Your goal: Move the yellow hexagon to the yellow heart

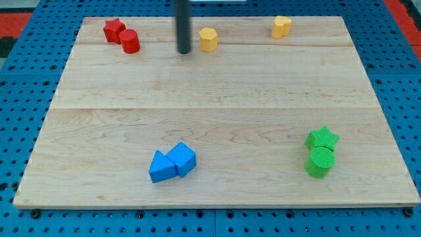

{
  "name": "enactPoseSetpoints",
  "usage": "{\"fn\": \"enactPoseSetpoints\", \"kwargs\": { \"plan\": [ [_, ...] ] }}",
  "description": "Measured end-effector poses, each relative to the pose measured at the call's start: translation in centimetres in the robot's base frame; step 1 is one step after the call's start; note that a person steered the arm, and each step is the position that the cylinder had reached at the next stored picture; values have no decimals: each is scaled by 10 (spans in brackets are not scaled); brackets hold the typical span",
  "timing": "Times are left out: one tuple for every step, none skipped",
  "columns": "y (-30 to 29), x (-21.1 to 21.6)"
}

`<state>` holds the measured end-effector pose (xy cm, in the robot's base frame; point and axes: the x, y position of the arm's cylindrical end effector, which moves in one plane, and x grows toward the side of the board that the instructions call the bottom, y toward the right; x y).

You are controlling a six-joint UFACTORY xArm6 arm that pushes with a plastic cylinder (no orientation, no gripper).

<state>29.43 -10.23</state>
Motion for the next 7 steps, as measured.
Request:
{"fn": "enactPoseSetpoints", "kwargs": {
  "plan": [
    [56, -24],
    [151, -24],
    [142, -11],
    [92, -50],
    [174, -69],
    [183, -44],
    [160, 19]
  ]
}}
